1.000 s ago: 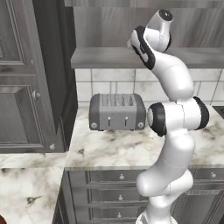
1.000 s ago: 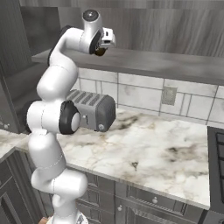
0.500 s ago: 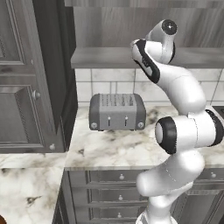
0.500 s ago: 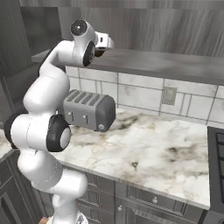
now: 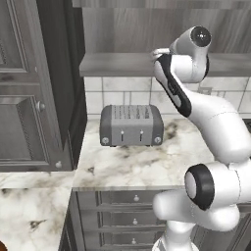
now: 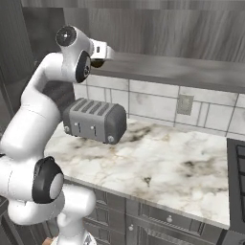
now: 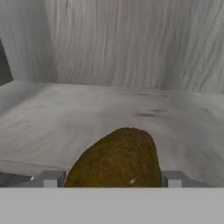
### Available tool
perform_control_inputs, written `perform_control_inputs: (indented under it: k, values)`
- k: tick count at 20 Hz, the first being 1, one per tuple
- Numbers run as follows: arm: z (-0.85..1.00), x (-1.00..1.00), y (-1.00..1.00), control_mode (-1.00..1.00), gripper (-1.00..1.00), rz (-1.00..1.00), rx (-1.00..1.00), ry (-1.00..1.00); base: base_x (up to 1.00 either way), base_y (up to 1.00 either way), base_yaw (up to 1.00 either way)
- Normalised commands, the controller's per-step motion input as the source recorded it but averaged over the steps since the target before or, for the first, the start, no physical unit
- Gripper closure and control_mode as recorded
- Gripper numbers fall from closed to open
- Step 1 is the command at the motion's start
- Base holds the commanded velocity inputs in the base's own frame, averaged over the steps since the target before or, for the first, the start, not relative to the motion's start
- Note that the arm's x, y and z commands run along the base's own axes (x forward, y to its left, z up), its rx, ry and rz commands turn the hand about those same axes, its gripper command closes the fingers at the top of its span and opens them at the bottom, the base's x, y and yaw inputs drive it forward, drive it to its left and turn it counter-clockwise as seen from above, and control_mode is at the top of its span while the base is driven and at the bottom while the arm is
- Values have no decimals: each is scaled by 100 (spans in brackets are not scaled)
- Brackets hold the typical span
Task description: Pick the avocados from the cabinet and place them in one bowl. Pick the onion from the sink and place it in the other bowl.
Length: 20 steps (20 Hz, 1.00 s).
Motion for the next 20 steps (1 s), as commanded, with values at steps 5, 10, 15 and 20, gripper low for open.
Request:
perform_control_inputs:
  k: [5, 10, 15, 20]
  values:
    - [7, -100, 7, -100, 100, 0, 5, 1, 0, 0, 0]
    - [0, -100, 0, -100, 100, 0, 3, 0, 0, 0, 0]
    - [0, -100, 2, -100, 100, 0, 1, 3, 0, 0, 0]
    - [0, -100, 5, -100, 100, 0, 0, 4, 0, 0, 0]
